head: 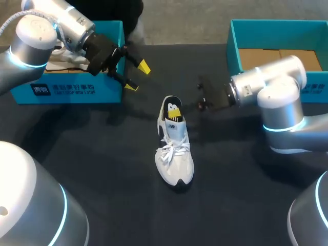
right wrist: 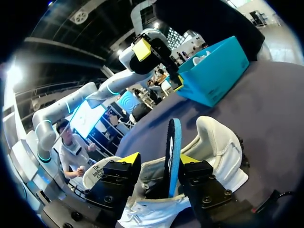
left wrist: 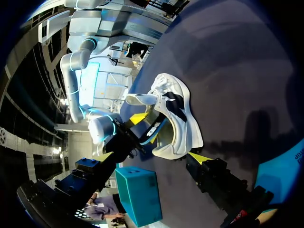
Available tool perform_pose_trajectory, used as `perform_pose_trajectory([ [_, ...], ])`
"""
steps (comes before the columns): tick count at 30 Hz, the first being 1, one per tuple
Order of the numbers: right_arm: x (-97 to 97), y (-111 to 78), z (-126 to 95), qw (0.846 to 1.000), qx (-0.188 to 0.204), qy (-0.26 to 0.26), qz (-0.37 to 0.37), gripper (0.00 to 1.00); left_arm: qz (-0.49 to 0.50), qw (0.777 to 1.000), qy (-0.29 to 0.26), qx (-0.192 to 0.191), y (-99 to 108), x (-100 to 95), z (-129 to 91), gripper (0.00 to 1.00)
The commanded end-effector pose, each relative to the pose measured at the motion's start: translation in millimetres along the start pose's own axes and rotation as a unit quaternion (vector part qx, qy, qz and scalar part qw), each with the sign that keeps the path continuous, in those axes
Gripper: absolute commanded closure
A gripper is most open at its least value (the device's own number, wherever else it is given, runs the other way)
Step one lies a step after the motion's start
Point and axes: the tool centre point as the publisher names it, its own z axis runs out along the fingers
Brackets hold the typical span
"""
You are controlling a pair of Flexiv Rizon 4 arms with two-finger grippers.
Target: Take the shoe out of the shoebox, open the shoe tongue, remove and reinsert the insole, then place the shoe into the shoebox
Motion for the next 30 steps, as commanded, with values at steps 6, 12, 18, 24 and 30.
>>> perform_pose_trajectory([
  [6,-0.4,-0.1,-2,1.0,-0.006,-0.007,-0.002,0.57,0.001,1.0,0.0,0.001,1,0.8,0,0.0],
  [12,-3.4,2.7,0,1.0,0.001,-0.01,-0.003,1.0,0.001,1.0,0.0,0.001,1,0.8,0,0.0],
  [18,-7.1,6.5,5,1.0,0.013,-0.003,-0.002,1.0,0.001,1.0,0.0,0.001,1,0.8,0,0.0],
  [24,-9.4,3.4,10,1.0,0.027,0.007,0.007,1.0,0.001,1.0,0.0,0.001,1,0.8,0,0.0],
  [30,-7.3,-8.4,10,0.999,0.043,0.009,0.022,1.0,0.001,1.0,0.0,0.001,1,0.8,0,0.0],
])
